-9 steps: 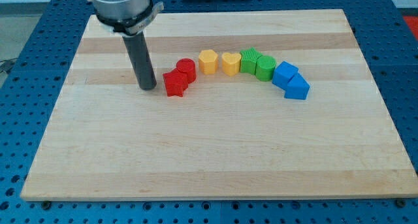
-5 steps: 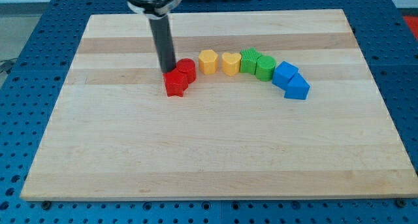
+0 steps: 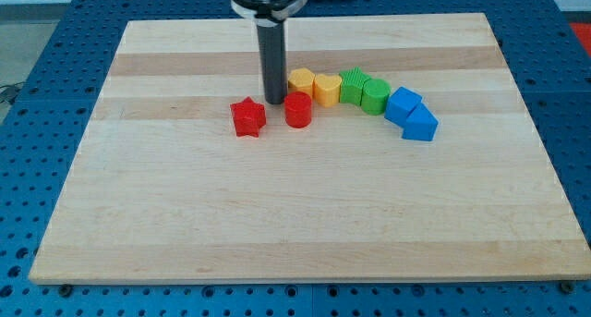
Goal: Place red blocks below yellow hexagon
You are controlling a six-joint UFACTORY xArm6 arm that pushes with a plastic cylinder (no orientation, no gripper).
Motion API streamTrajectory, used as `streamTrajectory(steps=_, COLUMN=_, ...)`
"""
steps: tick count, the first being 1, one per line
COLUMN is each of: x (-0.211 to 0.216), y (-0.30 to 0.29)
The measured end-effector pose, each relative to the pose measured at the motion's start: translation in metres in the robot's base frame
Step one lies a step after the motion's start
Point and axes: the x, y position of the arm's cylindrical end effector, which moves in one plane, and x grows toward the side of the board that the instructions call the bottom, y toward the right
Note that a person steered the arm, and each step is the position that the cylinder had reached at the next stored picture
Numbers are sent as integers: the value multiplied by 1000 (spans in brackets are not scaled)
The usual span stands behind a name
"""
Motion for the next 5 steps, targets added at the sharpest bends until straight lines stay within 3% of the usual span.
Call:
streamTrajectory(steps=4, x=16, y=-78)
streamTrajectory(steps=5, x=44, y=-55)
